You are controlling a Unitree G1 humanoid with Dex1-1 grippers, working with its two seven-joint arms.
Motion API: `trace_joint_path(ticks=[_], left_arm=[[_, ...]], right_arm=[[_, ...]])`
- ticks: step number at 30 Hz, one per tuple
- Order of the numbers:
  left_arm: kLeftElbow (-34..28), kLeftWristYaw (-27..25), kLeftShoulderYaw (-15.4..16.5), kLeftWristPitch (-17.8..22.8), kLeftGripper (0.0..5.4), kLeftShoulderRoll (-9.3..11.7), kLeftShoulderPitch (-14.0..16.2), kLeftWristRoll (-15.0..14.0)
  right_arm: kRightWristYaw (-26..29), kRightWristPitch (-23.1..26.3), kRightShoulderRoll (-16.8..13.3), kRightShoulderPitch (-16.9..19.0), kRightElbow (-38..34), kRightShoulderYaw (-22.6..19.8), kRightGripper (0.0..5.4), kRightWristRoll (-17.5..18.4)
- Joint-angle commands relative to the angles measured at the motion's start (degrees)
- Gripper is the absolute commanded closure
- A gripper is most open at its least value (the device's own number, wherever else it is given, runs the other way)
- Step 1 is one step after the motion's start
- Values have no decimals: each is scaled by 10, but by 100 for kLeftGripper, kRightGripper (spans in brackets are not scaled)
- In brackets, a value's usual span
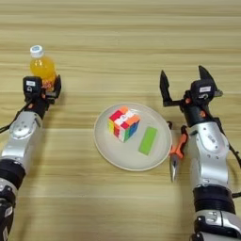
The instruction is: Move the objects on the table
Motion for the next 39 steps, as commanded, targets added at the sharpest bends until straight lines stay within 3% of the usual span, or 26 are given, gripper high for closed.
trace_joint_path(ticks=[1, 10, 25, 39], left_arm=[[-3, 3, -4, -18, 202, -5, 9, 11], [1, 4, -11, -28, 202, -7, 32, 24], [-17, 12, -12, -47, 202, -4, 40, 29], [-2, 3, -17, -27, 202, -6, 45, 23]], right_arm=[[2, -3, 4, 2, 8, 2, 0, 2], [5, -7, 4, 6, 10, -1, 0, 6], [18, -21, 8, 22, 12, -3, 0, 20], [17, -25, 10, 20, 4, -5, 0, 23]])
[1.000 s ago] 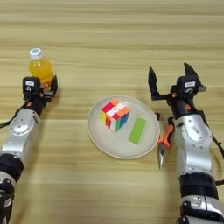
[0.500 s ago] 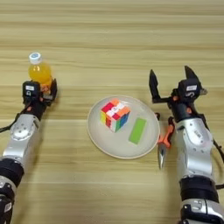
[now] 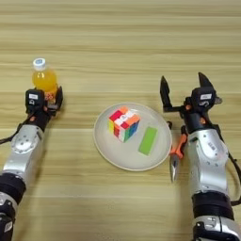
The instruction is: Move the objects on the table
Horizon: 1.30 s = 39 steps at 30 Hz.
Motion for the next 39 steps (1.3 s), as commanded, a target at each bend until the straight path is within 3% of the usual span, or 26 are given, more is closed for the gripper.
trace_joint_path(ticks=[1, 23, 39], left_arm=[[5, -5, -1, 2, 202, 1, -6, 5], [32, -15, -4, 7, 202, 4, -8, 7], [19, -10, -7, -17, 28, 5, -6, 13]], right_arm=[[3, -2, 0, 0, -5, -1, 0, 5], [-1, -3, 4, 1, -14, -2, 0, 5], [1, -3, 3, 0, -12, -2, 0, 5]])
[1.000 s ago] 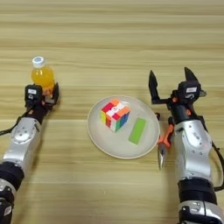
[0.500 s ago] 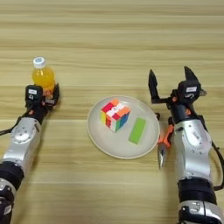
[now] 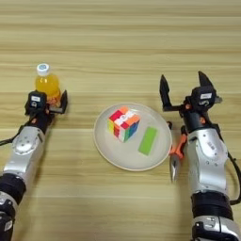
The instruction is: Move the objects on the table
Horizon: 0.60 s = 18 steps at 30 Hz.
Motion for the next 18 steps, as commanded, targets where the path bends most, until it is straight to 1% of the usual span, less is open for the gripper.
trace_joint_path(ticks=[1, 2, 3, 9, 14, 18], left_arm=[[-7, 4, -5, -18, 22, 4, -1, 16], [-9, 5, -6, -23, 5, 5, 0, 18], [-11, 7, -7, -28, 2, 6, 0, 21], [-36, 20, -11, -56, 2, 10, 6, 39], [-74, 28, -8, -68, 2, 15, 13, 44], [-104, 34, -5, -68, 2, 20, 21, 46]], right_arm=[[1, -3, 0, 0, -6, -2, 0, 5], [1, -3, 0, 0, -5, -2, 0, 4], [1, -3, 1, -1, -4, -2, 0, 4], [0, -3, 2, -1, -5, 0, 0, 2], [-1, -4, 2, -1, -6, 0, 0, 2], [-1, -4, 3, -1, -6, 1, 0, 2]])
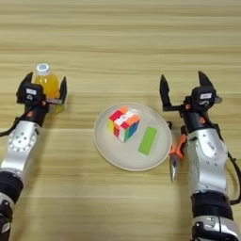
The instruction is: Move the objects on the table
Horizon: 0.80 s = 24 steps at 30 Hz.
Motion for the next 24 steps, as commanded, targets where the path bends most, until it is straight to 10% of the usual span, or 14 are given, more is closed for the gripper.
trace_joint_path(ticks=[1, 24], left_arm=[[-31, 7, 3, 0, 2, 8, 12, 6], [-206, 22, 34, -22, 2, 53, 47, 12]], right_arm=[[0, -4, 2, -2, -5, 1, 0, 2], [0, -7, 2, -5, -3, 4, 0, -4]])
